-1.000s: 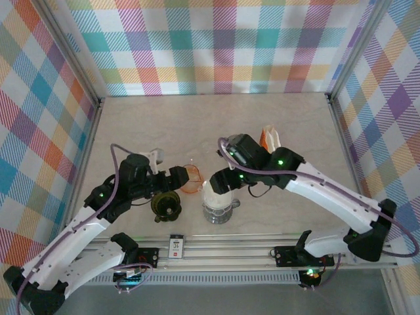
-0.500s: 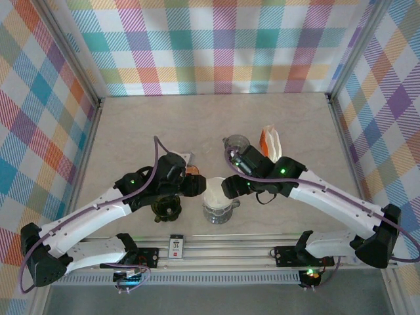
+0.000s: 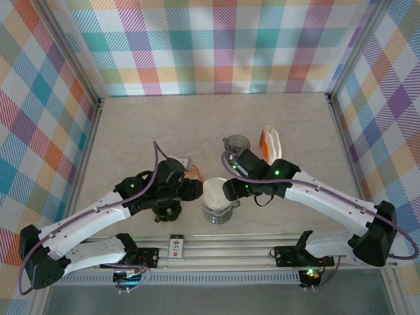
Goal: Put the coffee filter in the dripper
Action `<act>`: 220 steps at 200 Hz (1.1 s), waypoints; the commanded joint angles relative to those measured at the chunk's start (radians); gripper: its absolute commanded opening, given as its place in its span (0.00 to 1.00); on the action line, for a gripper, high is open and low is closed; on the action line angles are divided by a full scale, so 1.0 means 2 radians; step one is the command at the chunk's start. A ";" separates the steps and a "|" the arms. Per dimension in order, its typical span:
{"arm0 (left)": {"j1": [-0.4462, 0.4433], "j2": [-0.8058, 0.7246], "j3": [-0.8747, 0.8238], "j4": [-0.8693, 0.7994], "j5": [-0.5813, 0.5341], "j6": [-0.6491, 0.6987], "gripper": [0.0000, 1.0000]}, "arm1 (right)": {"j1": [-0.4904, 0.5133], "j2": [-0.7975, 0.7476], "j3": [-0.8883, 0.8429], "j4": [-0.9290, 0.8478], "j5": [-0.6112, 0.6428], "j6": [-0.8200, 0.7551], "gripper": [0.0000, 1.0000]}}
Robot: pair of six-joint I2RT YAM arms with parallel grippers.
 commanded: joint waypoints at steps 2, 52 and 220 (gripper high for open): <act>-0.005 -0.015 -0.003 0.010 -0.007 -0.006 0.49 | -0.003 0.000 0.001 0.006 -0.005 0.007 0.72; -0.005 -0.019 0.011 0.044 0.024 0.005 0.75 | -0.003 -0.005 0.002 0.005 -0.005 0.007 0.75; -0.005 0.018 0.017 -0.006 0.019 0.000 0.54 | -0.003 0.050 0.030 0.024 -0.026 -0.012 0.85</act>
